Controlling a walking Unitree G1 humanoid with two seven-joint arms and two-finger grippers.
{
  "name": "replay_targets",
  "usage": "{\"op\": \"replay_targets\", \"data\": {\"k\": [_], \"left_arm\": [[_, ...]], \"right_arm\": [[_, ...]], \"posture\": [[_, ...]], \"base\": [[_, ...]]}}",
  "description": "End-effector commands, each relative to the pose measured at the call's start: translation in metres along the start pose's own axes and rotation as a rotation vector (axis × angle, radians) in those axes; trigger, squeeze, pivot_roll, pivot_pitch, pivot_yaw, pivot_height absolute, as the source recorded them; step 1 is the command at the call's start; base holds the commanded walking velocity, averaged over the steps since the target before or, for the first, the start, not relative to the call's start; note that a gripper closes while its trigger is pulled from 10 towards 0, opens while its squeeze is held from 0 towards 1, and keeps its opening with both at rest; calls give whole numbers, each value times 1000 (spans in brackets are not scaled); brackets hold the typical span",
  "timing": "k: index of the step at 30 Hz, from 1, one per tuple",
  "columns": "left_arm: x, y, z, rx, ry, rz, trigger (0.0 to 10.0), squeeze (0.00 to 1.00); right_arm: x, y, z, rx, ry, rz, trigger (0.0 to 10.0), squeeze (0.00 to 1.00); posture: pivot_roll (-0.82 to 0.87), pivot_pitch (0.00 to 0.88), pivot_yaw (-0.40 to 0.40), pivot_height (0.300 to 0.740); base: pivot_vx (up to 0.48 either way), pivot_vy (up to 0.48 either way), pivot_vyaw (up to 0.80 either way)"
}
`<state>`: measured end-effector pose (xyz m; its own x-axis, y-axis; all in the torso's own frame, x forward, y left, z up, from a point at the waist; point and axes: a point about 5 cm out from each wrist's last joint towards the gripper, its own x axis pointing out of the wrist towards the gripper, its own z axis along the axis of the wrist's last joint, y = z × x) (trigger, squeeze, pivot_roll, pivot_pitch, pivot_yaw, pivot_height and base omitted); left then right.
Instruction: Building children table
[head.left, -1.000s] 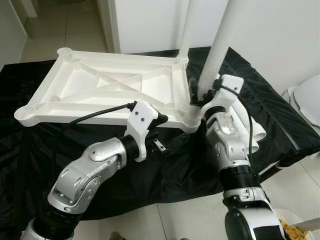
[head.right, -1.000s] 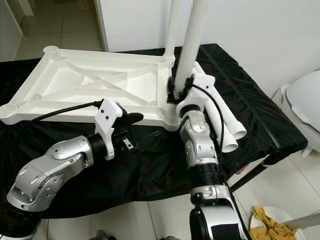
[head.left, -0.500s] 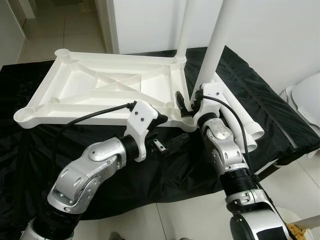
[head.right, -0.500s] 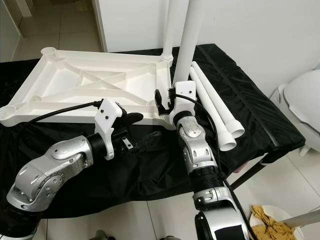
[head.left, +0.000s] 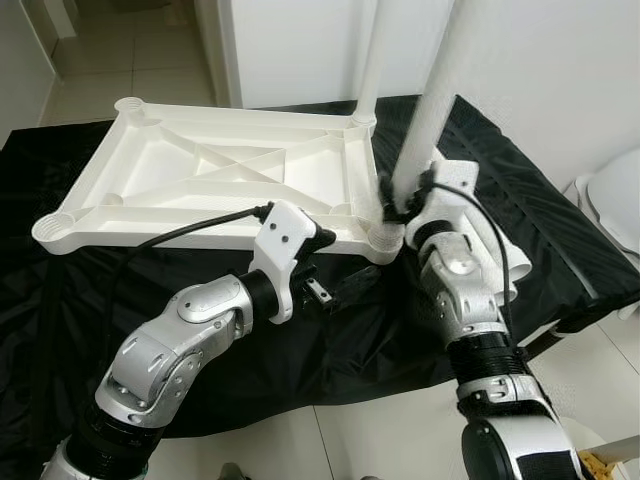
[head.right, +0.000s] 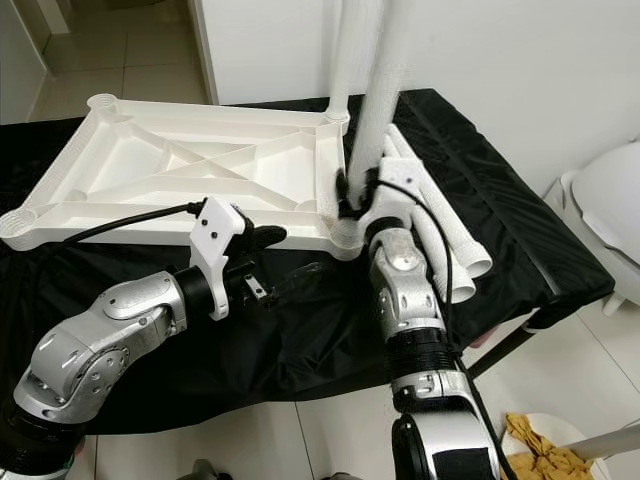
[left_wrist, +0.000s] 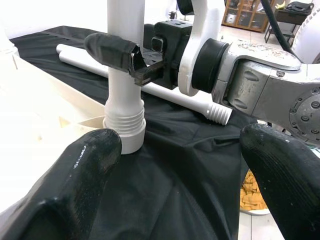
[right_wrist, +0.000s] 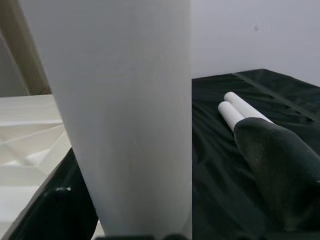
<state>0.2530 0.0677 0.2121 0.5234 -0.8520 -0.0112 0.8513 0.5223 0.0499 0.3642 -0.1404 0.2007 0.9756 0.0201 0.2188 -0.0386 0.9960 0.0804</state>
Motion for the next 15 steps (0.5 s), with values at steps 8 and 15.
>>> {"op": "replay_targets", "data": {"k": [8,15], "left_arm": [[0,-4,2,-4,-3,-56,10000,0],[0,-4,3,-1,-3,-53,10000,0]], "right_arm": [[-3,18,-7,-30,29,151,10000,0],[-9,40,-14,-138,53,327,10000,0]], "posture": [[-18,69,2,740],[-9,67,-3,740]], "base": [[0,0,0],[0,0,0]]}}
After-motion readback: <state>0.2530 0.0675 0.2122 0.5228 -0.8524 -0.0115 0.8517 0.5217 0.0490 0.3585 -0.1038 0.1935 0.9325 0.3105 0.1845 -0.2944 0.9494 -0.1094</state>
